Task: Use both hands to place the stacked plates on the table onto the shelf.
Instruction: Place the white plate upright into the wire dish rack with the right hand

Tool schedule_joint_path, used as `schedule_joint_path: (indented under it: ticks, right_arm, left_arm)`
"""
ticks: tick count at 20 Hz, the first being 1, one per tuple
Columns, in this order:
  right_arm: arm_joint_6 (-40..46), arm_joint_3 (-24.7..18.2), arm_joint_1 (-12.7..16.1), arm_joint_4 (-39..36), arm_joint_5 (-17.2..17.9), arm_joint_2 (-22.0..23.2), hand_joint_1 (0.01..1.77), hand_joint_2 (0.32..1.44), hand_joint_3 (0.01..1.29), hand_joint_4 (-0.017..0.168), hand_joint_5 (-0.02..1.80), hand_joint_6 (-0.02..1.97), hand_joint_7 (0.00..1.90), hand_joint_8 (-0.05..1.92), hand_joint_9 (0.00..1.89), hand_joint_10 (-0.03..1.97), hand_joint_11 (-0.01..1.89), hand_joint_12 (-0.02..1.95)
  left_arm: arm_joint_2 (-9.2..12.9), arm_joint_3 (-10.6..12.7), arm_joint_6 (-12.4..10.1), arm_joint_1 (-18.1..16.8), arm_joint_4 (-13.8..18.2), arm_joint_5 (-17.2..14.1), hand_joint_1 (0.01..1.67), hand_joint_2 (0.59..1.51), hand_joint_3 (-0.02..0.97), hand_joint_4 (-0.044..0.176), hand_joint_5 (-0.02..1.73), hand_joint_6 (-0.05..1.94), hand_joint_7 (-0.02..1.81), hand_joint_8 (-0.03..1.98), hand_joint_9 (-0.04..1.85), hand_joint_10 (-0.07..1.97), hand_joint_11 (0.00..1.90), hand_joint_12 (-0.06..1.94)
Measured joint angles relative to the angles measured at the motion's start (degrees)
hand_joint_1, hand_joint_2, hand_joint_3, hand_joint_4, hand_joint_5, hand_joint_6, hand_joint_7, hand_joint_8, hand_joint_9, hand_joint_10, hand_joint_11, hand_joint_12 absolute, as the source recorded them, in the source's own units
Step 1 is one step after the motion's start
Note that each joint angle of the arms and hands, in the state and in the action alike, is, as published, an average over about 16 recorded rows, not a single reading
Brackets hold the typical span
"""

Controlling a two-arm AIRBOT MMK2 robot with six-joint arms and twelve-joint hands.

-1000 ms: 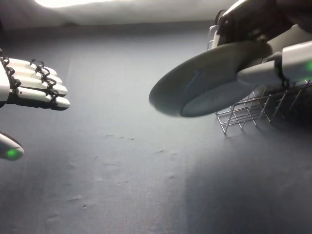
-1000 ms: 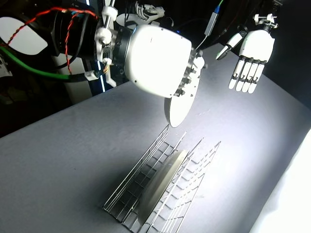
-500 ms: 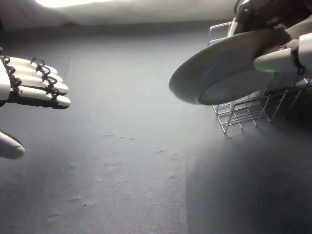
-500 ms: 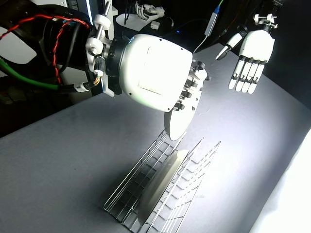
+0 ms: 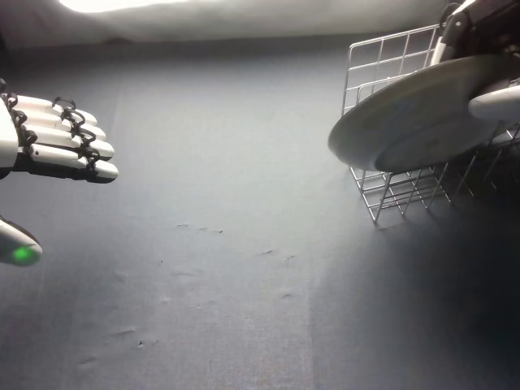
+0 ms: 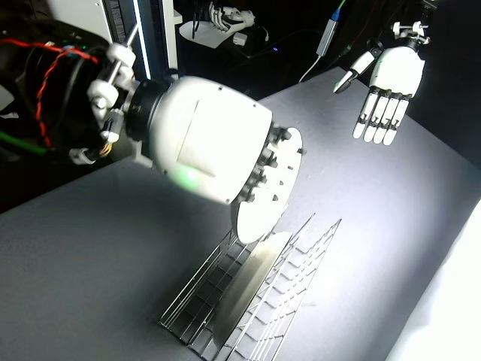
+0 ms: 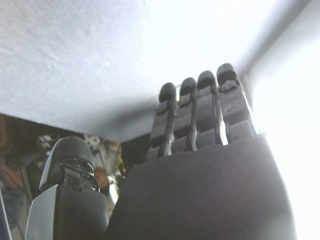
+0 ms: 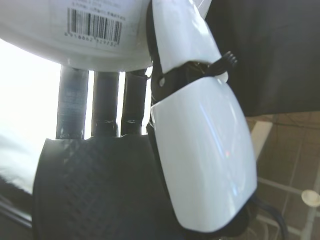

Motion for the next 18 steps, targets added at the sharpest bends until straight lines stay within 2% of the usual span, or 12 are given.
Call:
schedule_joint_path:
  ticks: [7, 18]
  right_arm:
    - [-0.3, 2.8, -2.8, -0.6, 1.2, 0.1, 1.43, 1.05, 0.01, -0.009, 0.87, 0.79, 0.96, 1.02, 0.94, 1.17, 0.86, 1.25]
    - [-1.0, 4.9, -8.8, -3.9, 5.1, -0.4, 1.42, 1.05, 0.01, -0.009, 0.87, 0.82, 0.95, 1.02, 0.93, 1.18, 0.85, 1.26]
  left_arm:
    - [0.0, 0.0, 0.0, -0.1, 0.0, 0.0, 0.01, 1.169, 0.002, 0.000, 0.12, 0.02, 0.07, 0.00, 0.03, 0.01, 0.02, 0.01]
    - [-0.2, 0.0, 0.0, -0.2, 0.0, 0.0, 0.01, 1.169, 0.003, 0.000, 0.13, 0.02, 0.07, 0.00, 0.03, 0.01, 0.02, 0.02]
